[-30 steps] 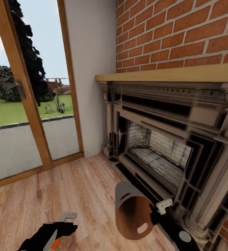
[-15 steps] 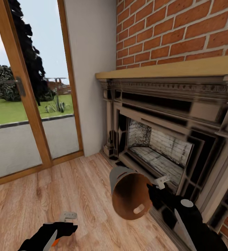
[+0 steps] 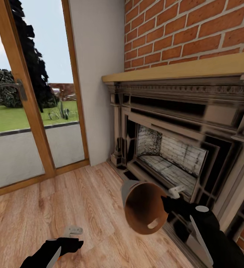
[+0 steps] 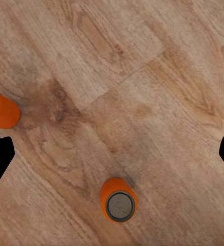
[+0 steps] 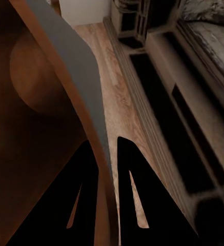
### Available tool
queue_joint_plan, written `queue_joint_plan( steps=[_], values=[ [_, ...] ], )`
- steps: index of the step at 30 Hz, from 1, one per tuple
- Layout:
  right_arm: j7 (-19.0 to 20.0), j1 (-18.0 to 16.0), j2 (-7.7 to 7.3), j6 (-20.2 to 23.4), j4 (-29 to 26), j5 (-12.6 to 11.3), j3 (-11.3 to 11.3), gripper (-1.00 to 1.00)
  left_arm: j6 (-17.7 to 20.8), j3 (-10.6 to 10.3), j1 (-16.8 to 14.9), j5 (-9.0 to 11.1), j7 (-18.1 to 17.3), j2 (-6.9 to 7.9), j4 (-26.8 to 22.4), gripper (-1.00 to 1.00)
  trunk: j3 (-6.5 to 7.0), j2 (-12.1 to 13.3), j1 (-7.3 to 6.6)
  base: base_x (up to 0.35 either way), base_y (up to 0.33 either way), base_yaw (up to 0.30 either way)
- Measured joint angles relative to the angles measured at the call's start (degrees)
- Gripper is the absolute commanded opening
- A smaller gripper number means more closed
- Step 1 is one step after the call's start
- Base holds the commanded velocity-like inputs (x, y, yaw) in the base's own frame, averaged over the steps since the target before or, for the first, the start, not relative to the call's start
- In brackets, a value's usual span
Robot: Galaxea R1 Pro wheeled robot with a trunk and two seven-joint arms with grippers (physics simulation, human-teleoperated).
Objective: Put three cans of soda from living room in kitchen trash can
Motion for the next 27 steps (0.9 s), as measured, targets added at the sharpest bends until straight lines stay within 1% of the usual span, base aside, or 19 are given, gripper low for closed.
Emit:
queue_joint_plan(
  steps=[1, 2, 9, 21, 25, 27],
  values=[
    [0.1, 0.0, -0.01, 0.0, 0.0, 1.3, 0.0, -1.00, -0.3, 0.0, 0.0, 0.0, 0.0, 0.00, 0.0, 1.00, 0.00, 0.0, 0.00, 0.000, 0.000, 0.000],
    [0.1, 0.0, 0.00, 0.2, 0.0, 2.1, 0.1, -1.00, -0.3, 0.0, 0.0, 0.0, 0.0, 0.00, 0.0, 1.00, -0.01, 0.0, 0.00, 0.000, 0.000, 0.000],
    [0.2, 0.0, 0.00, 0.3, 0.0, 5.9, 0.1, -1.00, -0.3, 0.0, 0.0, 0.0, 0.0, 0.00, 0.0, 1.00, 0.00, 0.0, 0.00, 0.000, 0.000, 0.000],
    [0.2, 0.0, 0.00, 0.3, 0.0, 10.6, 0.1, -1.00, -0.3, 0.0, 0.0, 0.0, 0.0, 0.00, 0.0, 1.00, 0.00, 0.0, 0.00, 0.000, 0.000, 0.000],
    [-0.2, 0.0, -0.52, -0.8, -0.8, 12.5, 0.7, -1.00, -0.9, 0.0, 0.2, -0.1, -0.1, -0.53, 0.6, 1.00, 0.00, 0.0, 0.00, -0.176, 0.074, 0.000],
    [-0.2, 0.0, -0.64, -1.2, -1.0, 13.0, 0.8, -1.00, -1.0, 0.0, 0.2, -0.1, -0.1, -0.62, 0.8, 1.00, 0.00, 0.0, 0.00, -0.255, 0.107, 0.000]
  ],
)
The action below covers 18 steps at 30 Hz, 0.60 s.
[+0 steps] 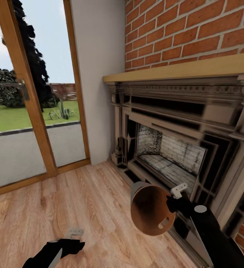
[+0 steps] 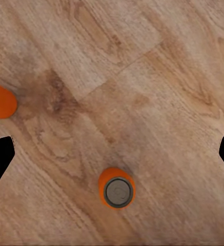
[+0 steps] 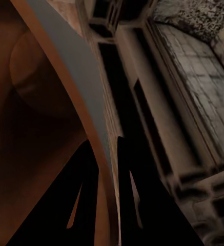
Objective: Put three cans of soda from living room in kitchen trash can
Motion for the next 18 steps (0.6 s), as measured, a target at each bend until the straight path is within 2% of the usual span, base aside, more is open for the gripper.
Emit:
queue_joint_plan(
  steps=[4, 6, 8, 10, 11, 12, 14, 17, 18],
  values=[
    [-0.1, 0.0, -0.20, -0.7, -0.2, 0.4, 0.2, -1.00, -0.2, 0.0, 0.0, -0.1, 0.0, -0.16, 0.2, 1.00, 0.00, 0.0, 0.00, -0.293, 0.124, 0.000],
    [-0.1, 0.0, -0.23, -0.7, -0.2, -1.9, 0.2, -1.00, -0.2, 0.0, 0.1, 0.0, 0.0, -0.15, 0.2, 1.00, 0.00, 0.0, 0.00, -0.310, 0.134, 0.000],
    [-0.1, 0.0, -0.24, -0.8, -0.2, -7.0, 0.2, -1.00, -0.2, 0.0, 0.1, 0.0, 0.0, -0.17, 0.2, 1.00, 0.00, 0.0, 0.00, -0.313, 0.136, 0.000],
    [0.1, 0.0, -0.23, -0.5, -0.2, -16.1, 0.3, -1.00, -0.2, 0.0, 0.0, 0.0, 0.0, -0.19, 0.3, 1.00, 0.00, 0.0, 0.00, -0.314, 0.137, 0.000],
    [0.5, 0.0, -0.21, -0.3, -0.4, -17.8, 0.3, -1.00, -0.2, 0.0, 0.0, 0.0, 0.0, -0.20, 0.3, 1.00, 0.01, 0.0, -0.01, -0.314, 0.138, 0.000],
    [0.2, 0.0, -0.23, -0.3, -0.3, -16.9, 0.3, -1.00, -0.2, 0.0, 0.0, 0.0, 0.0, -0.19, 0.3, 1.00, 0.00, 0.0, 0.00, -0.314, 0.138, 0.000],
    [-0.3, 0.0, -0.27, -1.2, -0.2, -12.7, 0.1, -1.00, -0.2, 0.0, 0.1, 0.0, 0.0, -0.20, 0.3, 1.00, 0.00, 0.0, 0.00, -0.315, 0.139, 0.000],
    [0.0, 0.0, -0.24, -0.6, -0.3, -15.7, 0.3, -1.00, -0.2, 0.0, 0.0, 0.0, 0.0, -0.22, 0.3, 1.00, 0.00, 0.0, 0.00, -0.315, 0.141, 0.000],
    [0.0, 0.0, -0.24, -0.7, -0.3, -15.6, 0.2, -1.00, -0.2, 0.0, 0.1, -0.1, 0.0, -0.20, 0.3, 1.00, 0.00, 0.0, 0.00, -0.315, 0.145, 0.000]
  ],
)
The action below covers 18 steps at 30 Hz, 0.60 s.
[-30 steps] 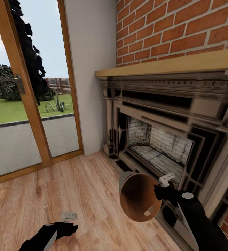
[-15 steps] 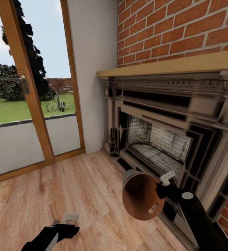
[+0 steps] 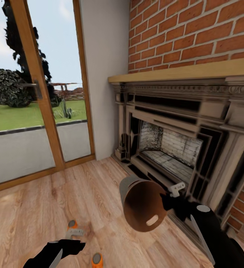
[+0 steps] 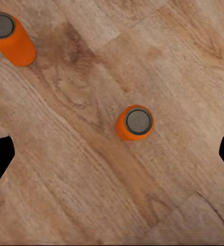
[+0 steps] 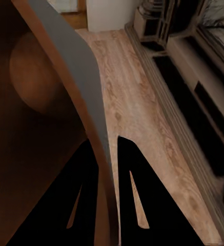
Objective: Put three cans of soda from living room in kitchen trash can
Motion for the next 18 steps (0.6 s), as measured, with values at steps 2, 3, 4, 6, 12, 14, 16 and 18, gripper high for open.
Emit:
queue_joint_plan(
  steps=[2, 3, 4, 6, 12, 14, 16, 18],
  values=[
    [-0.2, 0.0, -0.02, -0.3, 0.1, 1.5, -0.1, -1.00, 0.0, 0.0, 0.0, 0.0, 0.0, 0.01, 0.0, 1.00, 0.00, 0.0, 0.00, -0.315, 0.148, 0.000],
    [-0.1, 0.0, -0.02, -0.3, 0.1, 1.5, -0.1, -1.00, 0.0, 0.0, 0.0, 0.0, 0.0, 0.03, 0.0, 1.00, 0.00, 0.0, 0.00, -0.314, 0.149, 0.000],
    [-0.1, 0.0, -0.01, -0.2, 0.0, 1.0, 0.0, -1.00, 0.0, 0.0, 0.0, 0.0, 0.0, 0.01, 0.0, 1.00, 0.00, 0.0, 0.00, -0.314, 0.150, 0.000],
    [-0.1, 0.0, 0.01, -0.1, 0.0, 0.6, 0.0, -1.00, 0.0, 0.0, 0.0, 0.0, 0.0, -0.01, 0.0, 1.00, 0.00, 0.0, 0.00, -0.314, 0.151, 0.000],
    [-0.1, 0.0, 0.03, -0.2, 0.0, 0.7, 0.0, -1.00, -0.1, 0.0, 0.0, 0.0, 0.0, 0.01, 0.0, 1.00, 0.04, 0.0, 0.00, -0.304, 0.161, -0.039],
    [0.0, 0.0, 0.05, -0.2, 0.0, 0.7, 0.0, -1.00, -0.1, 0.0, 0.0, 0.0, 0.0, 0.03, 0.0, 1.00, 0.11, 0.0, 0.00, -0.192, 0.134, -0.143],
    [0.2, 0.0, 0.07, -0.1, 0.0, 0.3, 0.0, -1.00, -0.1, 0.0, 0.0, 0.0, 0.0, 0.04, 0.0, 1.00, 0.22, 0.0, 0.00, -0.083, 0.058, -0.176],
    [0.3, 0.0, 0.02, -0.2, 0.0, 0.3, -0.1, -1.00, -0.1, 0.0, 0.0, 0.0, 0.0, 0.05, 0.0, 1.00, 0.34, 0.0, 0.00, -0.032, 0.026, -0.192]
  ],
)
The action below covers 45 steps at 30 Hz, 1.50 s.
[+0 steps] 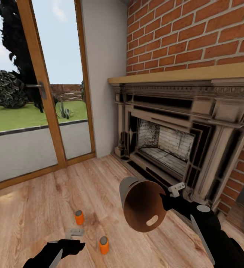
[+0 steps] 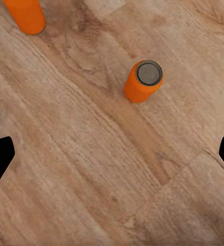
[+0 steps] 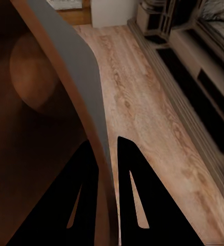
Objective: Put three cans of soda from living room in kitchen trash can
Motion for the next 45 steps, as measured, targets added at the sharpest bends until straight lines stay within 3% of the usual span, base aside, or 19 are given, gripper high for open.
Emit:
queue_joint_plan(
  steps=[15, 19, 23, 26, 28, 29, 31, 33, 35, 37, 38, 41, 45],
  values=[
    [-0.1, 0.0, -0.30, -0.1, 0.6, 0.3, -0.2, -1.00, 0.0, -0.1, 0.0, 0.0, -0.2, 0.04, 0.0, 1.00, 0.94, 0.0, 0.00, 0.046, 0.224, -0.200],
    [-0.1, 0.0, -0.30, -0.2, 2.3, 0.5, -1.3, -1.00, 0.0, -0.1, 0.0, 0.1, -0.2, 0.07, 0.0, 1.00, 1.20, 0.0, 0.00, 0.079, 0.302, -0.201],
    [-0.2, 0.0, -0.55, -1.6, 4.2, 0.8, -3.4, -1.00, 0.1, -0.1, 0.0, 0.1, -0.2, 0.09, 0.0, 1.00, 1.46, 0.0, 0.00, 0.073, 0.306, -0.198],
    [0.0, 0.0, -1.15, -2.3, 8.1, -0.3, -5.9, -1.00, 0.1, -0.1, -0.1, 0.2, -0.2, 0.09, 0.0, 1.00, 1.64, 0.0, 0.00, 0.028, 0.306, -0.195],
    [-0.3, 0.0, -2.00, -4.7, 11.3, 1.6, -7.3, -1.00, 0.1, -0.1, 0.0, 0.1, -0.2, 0.10, -0.1, 1.00, 1.78, 0.0, 0.00, 0.013, 0.302, -0.194],
    [0.1, 0.0, -2.87, -7.1, 14.1, -0.2, -8.3, -1.00, 0.1, -0.1, 0.0, 0.1, -0.2, 0.09, 0.0, 1.00, 1.84, 0.0, 0.00, 0.007, 0.294, -0.194],
    [0.7, 0.0, -3.89, -11.4, 16.2, 1.3, -9.7, -1.00, 0.1, -0.1, 0.0, 0.1, -0.2, 0.10, 0.0, 1.00, 1.96, 0.0, 0.00, 0.005, 0.292, -0.193],
    [2.4, 0.0, -4.29, -12.5, 17.4, -0.8, -10.1, -1.00, 0.1, -0.1, 0.0, 0.1, -0.2, 0.09, 0.0, 1.00, 2.09, 0.0, 0.00, 0.003, 0.289, -0.193],
    [3.8, 0.1, -4.78, -14.3, 18.9, -0.1, -11.7, -1.00, 0.1, -0.1, 0.0, 0.1, -0.2, 0.09, 0.0, 1.00, 2.22, 0.0, 0.00, 0.001, 0.287, -0.193],
    [5.1, 1.6, -5.19, -15.6, 20.1, 0.0, -14.4, -1.00, 0.0, -0.1, 0.0, 0.1, -0.2, 0.10, 0.0, 1.00, 2.34, 0.0, 0.00, 0.001, 0.284, -0.193],
    [5.1, 2.3, -5.35, -16.3, 20.5, 0.8, -15.1, -1.00, 0.0, -0.1, 0.0, 0.1, -0.2, 0.10, 0.0, 1.00, 2.40, 0.0, 0.00, 0.000, 0.283, -0.192],
    [5.9, 4.8, -6.08, -19.6, 21.5, -0.1, -17.2, -1.00, -0.2, -0.1, 0.0, 0.1, -0.2, 0.05, 0.0, 1.00, 2.59, 0.0, 0.00, 0.000, 0.279, -0.190],
    [7.8, 6.2, -6.94, -21.4, 23.7, -0.2, -18.2, -1.00, -0.7, -0.1, 0.0, 0.0, -0.2, 0.08, 0.0, 1.00, 2.84, 0.0, 0.00, 0.000, 0.275, -0.172]
  ],
)
